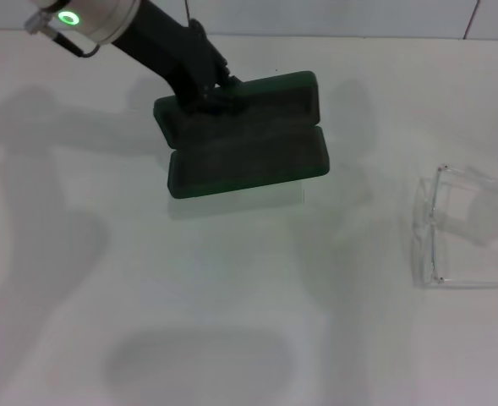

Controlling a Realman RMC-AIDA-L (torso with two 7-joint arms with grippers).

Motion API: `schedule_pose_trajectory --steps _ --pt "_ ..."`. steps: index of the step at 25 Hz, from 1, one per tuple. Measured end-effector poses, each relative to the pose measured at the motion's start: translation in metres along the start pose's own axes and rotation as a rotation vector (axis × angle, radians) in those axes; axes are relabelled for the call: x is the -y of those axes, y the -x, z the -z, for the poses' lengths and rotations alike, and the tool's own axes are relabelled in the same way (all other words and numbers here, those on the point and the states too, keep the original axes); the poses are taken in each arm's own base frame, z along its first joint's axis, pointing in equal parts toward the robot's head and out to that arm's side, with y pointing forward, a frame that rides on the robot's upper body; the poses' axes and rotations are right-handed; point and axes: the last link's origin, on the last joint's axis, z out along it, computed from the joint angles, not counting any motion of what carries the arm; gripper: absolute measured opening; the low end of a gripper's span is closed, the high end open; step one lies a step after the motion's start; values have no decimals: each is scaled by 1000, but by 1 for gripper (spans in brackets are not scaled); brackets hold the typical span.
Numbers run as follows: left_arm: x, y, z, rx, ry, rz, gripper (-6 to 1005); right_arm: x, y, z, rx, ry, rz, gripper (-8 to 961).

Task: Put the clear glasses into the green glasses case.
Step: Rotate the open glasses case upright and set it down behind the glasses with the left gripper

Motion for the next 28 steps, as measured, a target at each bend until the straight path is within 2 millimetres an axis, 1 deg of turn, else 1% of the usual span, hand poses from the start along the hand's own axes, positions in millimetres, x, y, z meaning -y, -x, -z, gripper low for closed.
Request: schedule_pose_trajectory --steps 1,11,14,16,22,24,25,28 --pt "0 -4 -3 4 6 -13 204 0 0 1 1 -2 -3 758" --pt "0 -8 -18 69 43 -56 204 -1 -4 3 -1 -4 -23 757" --pt "0 -12 -27 130 56 -80 204 0 -3 3 -2 -5 -22 756" --pt "0 -13 -31 139 57 -87 204 0 -3 4 -2 -6 -20 756" --pt "5 -22 -49 148 22 -114 204 2 -3 5 -4 -14 -18 755" --pt "6 -26 -57 150 10 -125 204 3 -3 8 -5 -23 -18 755" --pt "6 -26 -57 150 10 -125 204 4 -3 10 -4 -31 -18 755" --pt "4 -32 -66 128 9 -131 204 6 -2 15 0 -52 -17 754"
